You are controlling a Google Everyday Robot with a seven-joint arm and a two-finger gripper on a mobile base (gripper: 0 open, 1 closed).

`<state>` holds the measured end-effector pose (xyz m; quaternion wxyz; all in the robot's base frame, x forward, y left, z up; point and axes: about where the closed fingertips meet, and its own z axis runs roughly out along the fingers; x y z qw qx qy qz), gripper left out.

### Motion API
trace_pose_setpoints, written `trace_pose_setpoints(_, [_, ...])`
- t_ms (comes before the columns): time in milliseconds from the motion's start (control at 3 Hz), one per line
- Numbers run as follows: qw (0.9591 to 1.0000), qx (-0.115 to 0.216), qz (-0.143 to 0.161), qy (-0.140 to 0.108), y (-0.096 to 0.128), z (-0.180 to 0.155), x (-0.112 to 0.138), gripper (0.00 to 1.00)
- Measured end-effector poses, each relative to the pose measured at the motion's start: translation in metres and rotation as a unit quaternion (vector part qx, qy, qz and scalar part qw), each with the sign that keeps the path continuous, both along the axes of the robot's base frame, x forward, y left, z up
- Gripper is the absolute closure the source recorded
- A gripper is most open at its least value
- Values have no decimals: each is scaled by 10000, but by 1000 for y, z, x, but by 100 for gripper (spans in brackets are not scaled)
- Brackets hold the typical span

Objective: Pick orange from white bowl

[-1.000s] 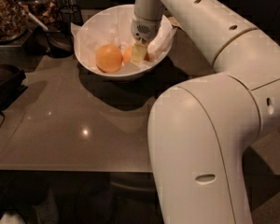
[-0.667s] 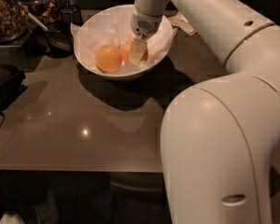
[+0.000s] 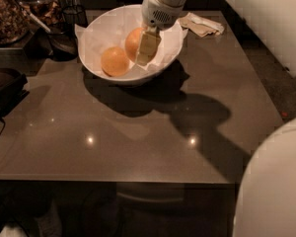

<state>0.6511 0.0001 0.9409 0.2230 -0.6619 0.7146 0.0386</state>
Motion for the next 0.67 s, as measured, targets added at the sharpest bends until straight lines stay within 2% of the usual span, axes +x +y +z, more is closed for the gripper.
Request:
trace_pose_setpoints(333, [10000, -89, 14, 21, 4, 0, 0, 100])
trace_pose_setpoints(667, [9994, -186, -142, 256, 17, 11, -19, 100])
